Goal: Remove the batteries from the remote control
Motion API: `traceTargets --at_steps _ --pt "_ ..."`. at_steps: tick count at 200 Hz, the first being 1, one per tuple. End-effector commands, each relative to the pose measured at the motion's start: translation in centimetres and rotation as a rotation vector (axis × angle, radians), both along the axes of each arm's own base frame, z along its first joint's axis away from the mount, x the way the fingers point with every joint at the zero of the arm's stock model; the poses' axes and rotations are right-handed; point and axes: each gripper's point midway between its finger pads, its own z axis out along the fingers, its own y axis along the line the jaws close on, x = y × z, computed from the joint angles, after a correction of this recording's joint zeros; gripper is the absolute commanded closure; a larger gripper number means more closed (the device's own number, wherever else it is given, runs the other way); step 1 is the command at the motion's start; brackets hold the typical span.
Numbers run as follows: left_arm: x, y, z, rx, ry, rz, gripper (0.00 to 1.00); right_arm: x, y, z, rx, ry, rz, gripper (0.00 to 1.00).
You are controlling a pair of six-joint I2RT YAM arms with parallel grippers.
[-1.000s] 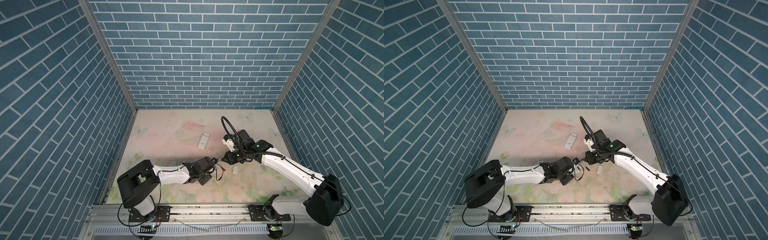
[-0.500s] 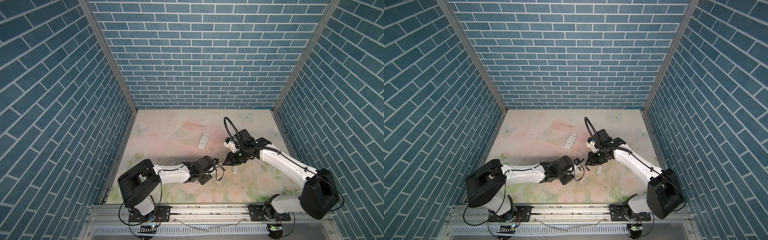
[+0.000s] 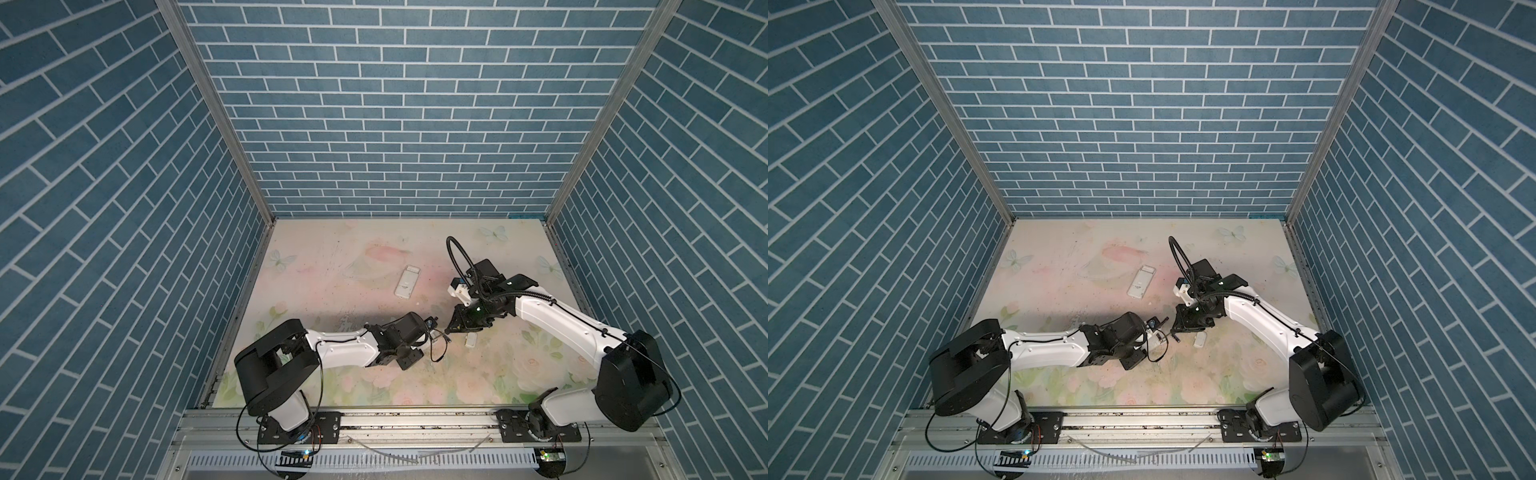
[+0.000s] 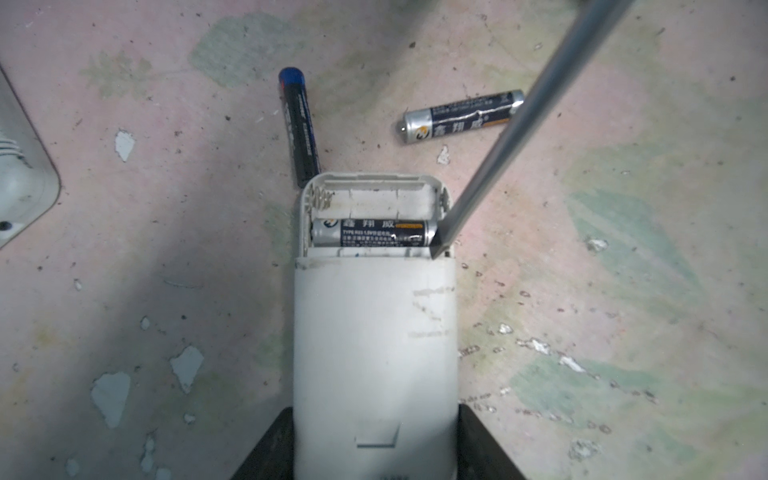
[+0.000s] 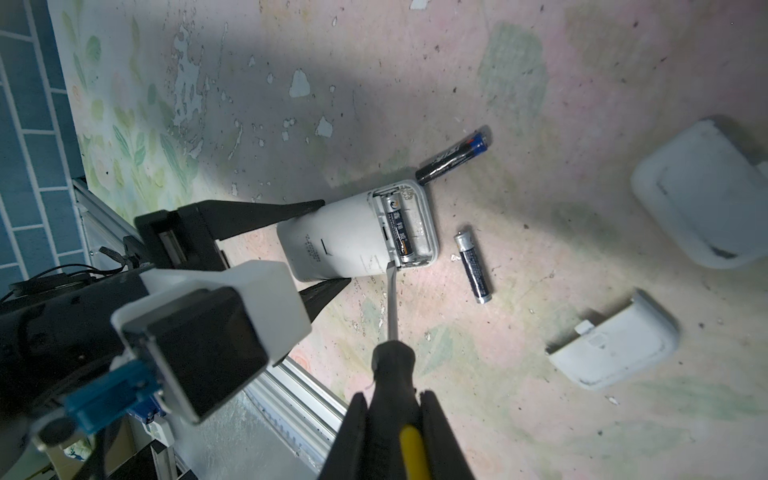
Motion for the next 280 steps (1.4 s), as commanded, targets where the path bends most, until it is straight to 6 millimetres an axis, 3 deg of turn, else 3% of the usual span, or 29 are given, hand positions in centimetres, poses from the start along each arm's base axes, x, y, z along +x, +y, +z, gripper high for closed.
traceTargets --at_steps 1,80,135,215,280 --pt "-1.9 2.4 -1.7 0.068 0.102 0.004 0.44 -0.1 -0.8 0.9 -0.01 -0.022 -0.013 1.0" --pt "-2.0 2.0 0.4 -0.011 0.123 0.02 0.28 1.0 -0.9 1.6 0.0 -0.072 -0.02 1.0" --pt "-1.8 2.1 0.6 -0.013 0.112 0.025 0.3 1.2 0.0 2.4 0.039 -0.074 0.009 1.0" --pt "-1.5 2.0 0.1 0.001 0.109 0.009 0.34 1.6 0.8 1.1 0.079 -0.113 0.07 1.0" --pt "0.2 1.9 -0.3 0.036 0.071 0.027 0.34 1.7 0.5 0.3 0.052 -0.104 0.059 1.0"
